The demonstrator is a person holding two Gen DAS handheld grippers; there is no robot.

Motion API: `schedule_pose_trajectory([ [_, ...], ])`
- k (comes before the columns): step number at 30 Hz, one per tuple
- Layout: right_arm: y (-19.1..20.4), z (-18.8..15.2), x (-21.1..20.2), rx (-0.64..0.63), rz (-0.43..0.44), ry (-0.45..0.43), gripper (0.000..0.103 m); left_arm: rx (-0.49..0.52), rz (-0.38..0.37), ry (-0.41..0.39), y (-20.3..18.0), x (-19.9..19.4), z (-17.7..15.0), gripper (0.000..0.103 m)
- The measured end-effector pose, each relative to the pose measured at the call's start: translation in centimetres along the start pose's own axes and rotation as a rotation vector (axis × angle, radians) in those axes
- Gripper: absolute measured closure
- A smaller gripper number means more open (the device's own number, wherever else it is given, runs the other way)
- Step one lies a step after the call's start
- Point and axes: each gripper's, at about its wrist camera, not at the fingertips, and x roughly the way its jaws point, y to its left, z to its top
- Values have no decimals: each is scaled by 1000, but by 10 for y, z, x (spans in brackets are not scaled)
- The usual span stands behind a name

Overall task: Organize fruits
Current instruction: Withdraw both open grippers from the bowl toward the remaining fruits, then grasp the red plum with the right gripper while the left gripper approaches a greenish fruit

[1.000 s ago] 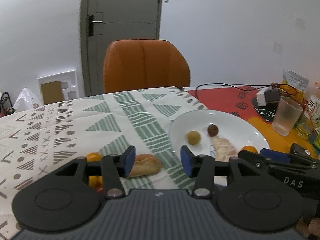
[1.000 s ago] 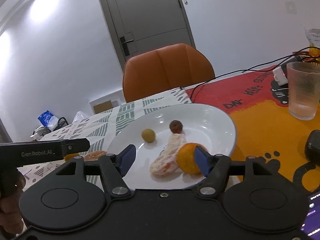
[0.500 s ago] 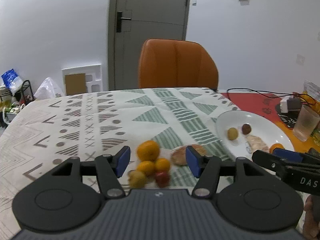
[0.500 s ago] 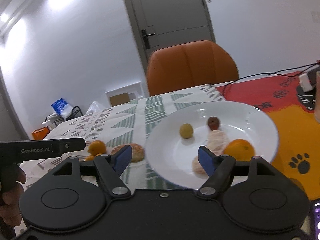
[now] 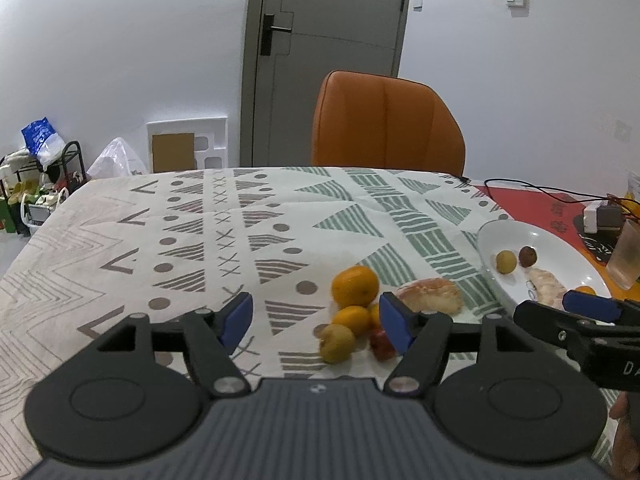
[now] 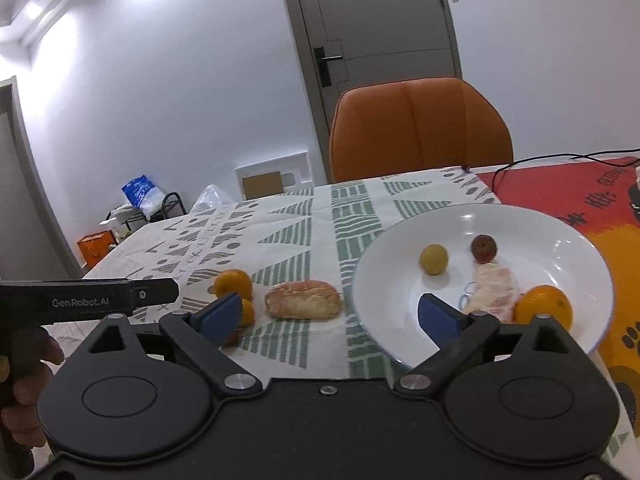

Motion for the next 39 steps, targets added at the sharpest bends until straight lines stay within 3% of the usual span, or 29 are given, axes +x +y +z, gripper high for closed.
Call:
schedule_pose_trajectory([
  [5,13,-1,9,-34,26,20,7,-18,12,7,10,3,-2,34],
  [10,26,-2,21,-63,51,58,27,-36,25,13,22,5,-4,34],
  [34,61,-12,67,-96,154,173,55,-94,53,28,59,3,-10,34],
  [37,62,-15,71,-101,159,181,68,-99,58,28,60,3,-11,34],
  [38,62,-15,71,-102,160,183,79,-100,56,29,60,3,-11,34],
  [39,62,-15,70,-104,161,180,80,-100,54,27,60,2,-11,34],
])
